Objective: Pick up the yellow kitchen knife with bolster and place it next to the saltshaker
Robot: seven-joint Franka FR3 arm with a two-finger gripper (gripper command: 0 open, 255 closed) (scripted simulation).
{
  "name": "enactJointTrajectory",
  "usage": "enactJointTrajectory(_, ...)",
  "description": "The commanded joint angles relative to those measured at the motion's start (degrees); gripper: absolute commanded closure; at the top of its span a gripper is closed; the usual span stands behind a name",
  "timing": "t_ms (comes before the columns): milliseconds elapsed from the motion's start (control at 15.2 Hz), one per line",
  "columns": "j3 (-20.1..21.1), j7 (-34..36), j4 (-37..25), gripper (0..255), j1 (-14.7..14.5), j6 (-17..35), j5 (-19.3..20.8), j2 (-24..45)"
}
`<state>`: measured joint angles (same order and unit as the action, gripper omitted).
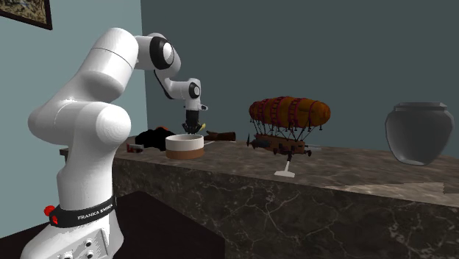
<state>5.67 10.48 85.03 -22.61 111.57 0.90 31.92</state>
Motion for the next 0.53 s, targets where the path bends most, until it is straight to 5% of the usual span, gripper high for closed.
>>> enactJointTrajectory(0, 0.0, 0.0, 0.2, 255, 0.0, 0.0, 0.0, 0.0)
enactJointTrajectory(198, 0.0, 0.0, 0.2, 255, 0.0, 0.0, 0.0, 0.0)
enactJointTrajectory(264, 0.0, 0.0, 0.2, 0, 0.0, 0.1, 0.0, 0.0)
enactJointTrajectory(462, 0.0, 0.0, 0.2, 0, 0.0, 0.1, 0.0, 0.0)
